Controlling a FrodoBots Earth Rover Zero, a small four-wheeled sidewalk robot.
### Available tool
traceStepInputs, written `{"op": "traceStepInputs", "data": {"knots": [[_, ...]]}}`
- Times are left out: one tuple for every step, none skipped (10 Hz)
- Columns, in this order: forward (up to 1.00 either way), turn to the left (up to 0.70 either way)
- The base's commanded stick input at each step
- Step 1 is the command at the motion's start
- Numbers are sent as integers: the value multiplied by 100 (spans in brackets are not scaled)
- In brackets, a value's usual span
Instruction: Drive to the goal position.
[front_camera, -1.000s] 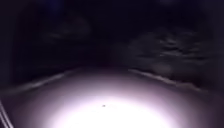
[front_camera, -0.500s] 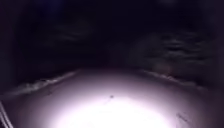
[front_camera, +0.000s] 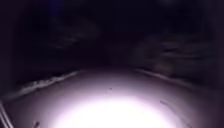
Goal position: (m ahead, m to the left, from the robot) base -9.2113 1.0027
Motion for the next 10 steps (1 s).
{"op": "traceStepInputs", "data": {"knots": [[-100,-27],[-100,-27],[-100,-27],[-100,-8],[-100,0],[-100,0],[-100,0],[-100,0],[-100,0],[-100,0]]}}
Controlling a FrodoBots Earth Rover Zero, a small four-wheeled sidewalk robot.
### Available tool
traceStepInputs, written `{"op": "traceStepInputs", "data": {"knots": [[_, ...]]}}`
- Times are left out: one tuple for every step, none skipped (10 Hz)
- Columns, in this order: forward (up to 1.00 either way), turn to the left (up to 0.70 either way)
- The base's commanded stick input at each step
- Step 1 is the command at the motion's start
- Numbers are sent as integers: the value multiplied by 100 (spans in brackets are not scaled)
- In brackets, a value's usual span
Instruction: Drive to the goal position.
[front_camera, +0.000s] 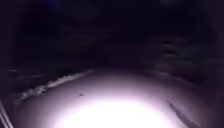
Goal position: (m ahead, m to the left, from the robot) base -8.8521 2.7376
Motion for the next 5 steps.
{"op": "traceStepInputs", "data": {"knots": [[-100,0],[-100,0],[-100,0],[-100,0],[-100,0]]}}
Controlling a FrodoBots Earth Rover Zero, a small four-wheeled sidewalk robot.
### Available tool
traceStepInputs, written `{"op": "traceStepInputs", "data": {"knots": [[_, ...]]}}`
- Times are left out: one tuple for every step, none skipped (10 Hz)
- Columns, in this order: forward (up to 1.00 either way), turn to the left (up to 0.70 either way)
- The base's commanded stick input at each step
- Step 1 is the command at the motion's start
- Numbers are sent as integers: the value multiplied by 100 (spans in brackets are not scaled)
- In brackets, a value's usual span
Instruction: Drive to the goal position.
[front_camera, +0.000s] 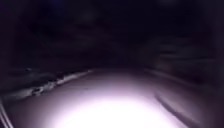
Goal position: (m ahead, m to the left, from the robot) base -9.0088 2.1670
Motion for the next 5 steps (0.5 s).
{"op": "traceStepInputs", "data": {"knots": [[-100,0],[-100,0],[-100,0],[-100,0],[-100,0]]}}
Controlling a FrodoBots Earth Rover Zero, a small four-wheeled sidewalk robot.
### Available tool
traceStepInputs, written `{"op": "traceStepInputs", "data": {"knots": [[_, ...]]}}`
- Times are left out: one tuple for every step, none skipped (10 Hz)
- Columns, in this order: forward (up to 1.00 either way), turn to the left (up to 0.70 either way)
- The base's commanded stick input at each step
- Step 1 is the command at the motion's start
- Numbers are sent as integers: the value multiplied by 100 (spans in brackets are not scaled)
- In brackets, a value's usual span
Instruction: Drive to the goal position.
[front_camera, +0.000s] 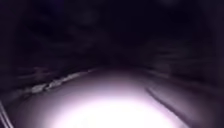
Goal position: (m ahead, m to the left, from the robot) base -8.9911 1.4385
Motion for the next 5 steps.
{"op": "traceStepInputs", "data": {"knots": [[-100,0],[-100,0],[-100,0],[-100,0],[-100,0]]}}
